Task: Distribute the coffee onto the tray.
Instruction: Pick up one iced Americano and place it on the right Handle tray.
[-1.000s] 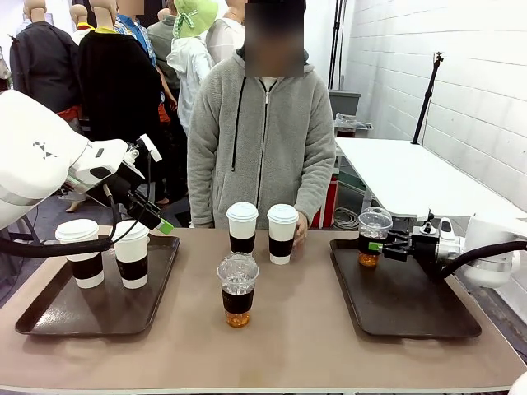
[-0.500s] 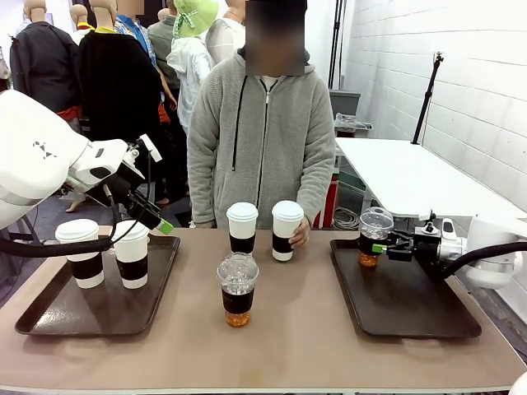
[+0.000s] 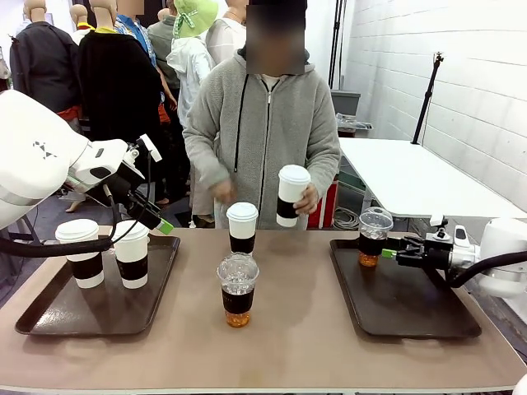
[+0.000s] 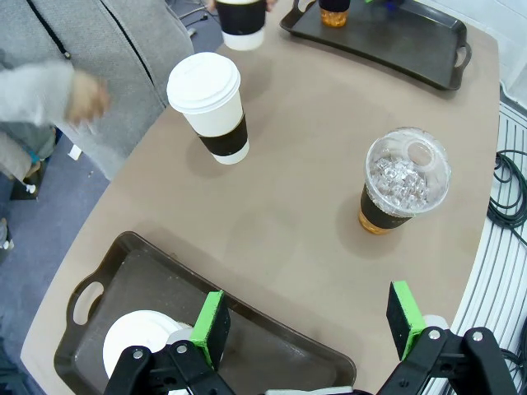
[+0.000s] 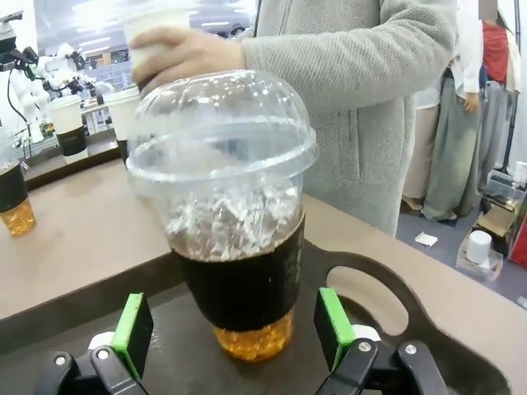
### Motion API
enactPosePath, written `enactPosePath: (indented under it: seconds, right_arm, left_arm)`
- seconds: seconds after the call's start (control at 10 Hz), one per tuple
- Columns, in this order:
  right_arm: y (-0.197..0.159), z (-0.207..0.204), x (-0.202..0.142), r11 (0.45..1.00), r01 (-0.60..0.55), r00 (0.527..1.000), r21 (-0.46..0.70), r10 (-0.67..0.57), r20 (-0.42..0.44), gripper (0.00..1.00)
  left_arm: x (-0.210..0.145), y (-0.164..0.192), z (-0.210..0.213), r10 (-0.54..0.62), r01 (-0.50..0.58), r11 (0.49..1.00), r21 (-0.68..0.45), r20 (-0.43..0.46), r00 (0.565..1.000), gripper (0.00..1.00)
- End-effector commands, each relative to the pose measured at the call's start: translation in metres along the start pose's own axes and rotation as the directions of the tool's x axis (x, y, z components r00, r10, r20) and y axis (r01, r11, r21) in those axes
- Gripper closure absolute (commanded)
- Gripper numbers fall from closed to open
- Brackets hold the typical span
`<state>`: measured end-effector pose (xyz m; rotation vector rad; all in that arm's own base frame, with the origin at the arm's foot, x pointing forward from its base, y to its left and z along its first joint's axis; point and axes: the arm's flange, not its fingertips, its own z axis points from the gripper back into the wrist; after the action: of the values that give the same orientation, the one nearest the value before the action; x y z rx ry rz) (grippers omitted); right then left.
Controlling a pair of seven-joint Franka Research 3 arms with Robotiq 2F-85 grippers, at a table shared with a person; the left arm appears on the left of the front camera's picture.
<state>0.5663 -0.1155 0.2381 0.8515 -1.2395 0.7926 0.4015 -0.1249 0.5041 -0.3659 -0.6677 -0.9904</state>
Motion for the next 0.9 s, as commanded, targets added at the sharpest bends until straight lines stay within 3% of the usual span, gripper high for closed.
enactPosePath:
  seconds: [0.0,0.8]
  right_arm:
    - [0.0171,0.0083,0.0012,0.999,0.031,0.999,-0.026,-0.03,0.012,0.0]
    - [0.0142,0.0142,-0.0061,1.0,0.017,1.0,-0.015,-0.017,0.003,0.0]
  left_arm:
    - [-0.0031,0.0039,-0.0013,-0.018,0.018,1.0,-0.016,0.024,1.0,0.0]
    - [-0.0031,0.0039,-0.0013,-0.018,0.018,1.0,-0.016,0.024,1.0,0.0]
